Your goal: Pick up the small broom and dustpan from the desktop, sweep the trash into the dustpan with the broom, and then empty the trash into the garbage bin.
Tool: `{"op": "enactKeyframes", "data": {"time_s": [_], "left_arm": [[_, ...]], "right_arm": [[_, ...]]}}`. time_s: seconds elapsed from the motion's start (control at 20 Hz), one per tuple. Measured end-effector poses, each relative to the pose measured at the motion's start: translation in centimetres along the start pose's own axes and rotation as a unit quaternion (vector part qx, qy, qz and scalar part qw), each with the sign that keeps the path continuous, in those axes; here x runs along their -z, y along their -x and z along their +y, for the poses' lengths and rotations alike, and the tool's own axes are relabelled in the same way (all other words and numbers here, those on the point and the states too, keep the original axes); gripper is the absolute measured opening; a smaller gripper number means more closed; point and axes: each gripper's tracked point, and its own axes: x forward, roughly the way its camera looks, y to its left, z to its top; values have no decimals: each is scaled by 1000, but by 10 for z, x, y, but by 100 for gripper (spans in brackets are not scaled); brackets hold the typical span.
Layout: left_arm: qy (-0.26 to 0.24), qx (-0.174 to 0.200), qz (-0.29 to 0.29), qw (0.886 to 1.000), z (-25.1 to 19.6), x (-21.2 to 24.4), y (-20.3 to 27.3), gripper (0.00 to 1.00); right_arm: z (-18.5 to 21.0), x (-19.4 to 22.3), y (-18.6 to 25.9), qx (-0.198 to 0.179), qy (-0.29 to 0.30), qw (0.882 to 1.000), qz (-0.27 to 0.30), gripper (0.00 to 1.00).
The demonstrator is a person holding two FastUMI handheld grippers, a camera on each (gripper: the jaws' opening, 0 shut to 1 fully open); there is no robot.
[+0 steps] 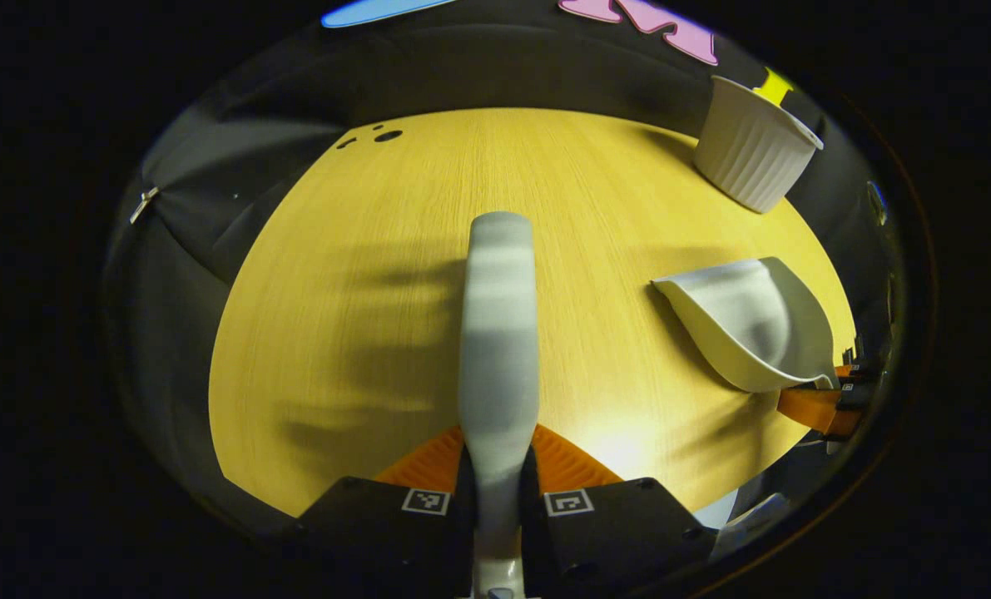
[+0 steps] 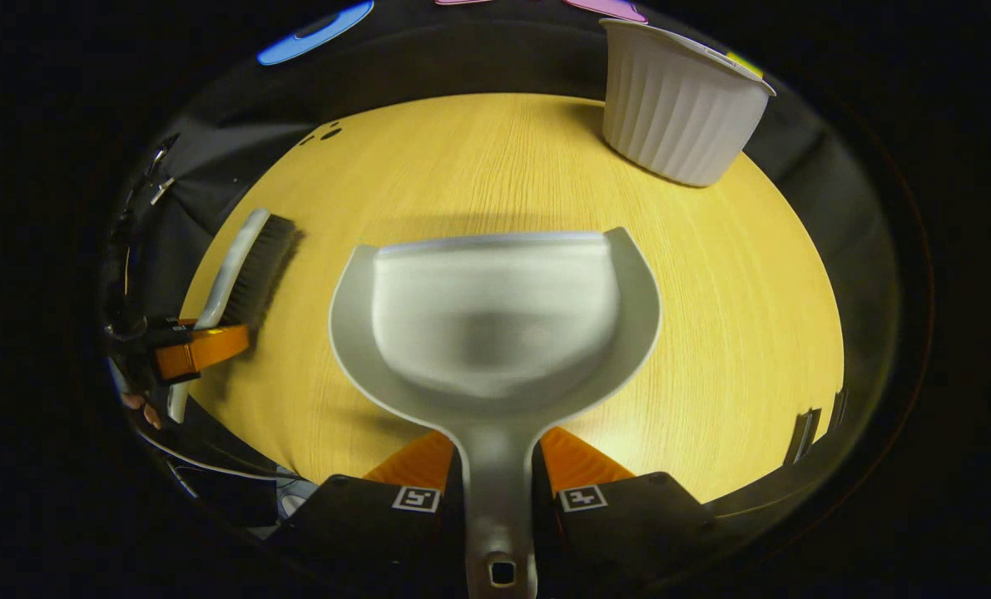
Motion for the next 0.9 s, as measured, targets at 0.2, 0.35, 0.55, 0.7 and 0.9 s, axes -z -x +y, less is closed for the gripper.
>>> {"op": "enactKeyframes", "data": {"time_s": [0.2,0.35,0.55,0.7,0.9], "left_arm": [[-14,-3,16,1000,-1,3,0,27],[-33,-8,6,999,0,0,5,32],[-41,-17,-40,998,-2,-13,24,67],[-26,-17,-78,996,-8,-18,58,98],[-27,-41,-213,976,-10,-52,135,98]], "right_arm": [[4,0,-5,-4,-6,1000,-6,37],[10,-2,-6,-18,-7,1000,-5,40],[17,-10,12,-43,-26,998,-32,73],[6,-23,36,-41,-30,997,-60,100],[-17,-59,105,-19,-7,987,-158,99]]}}
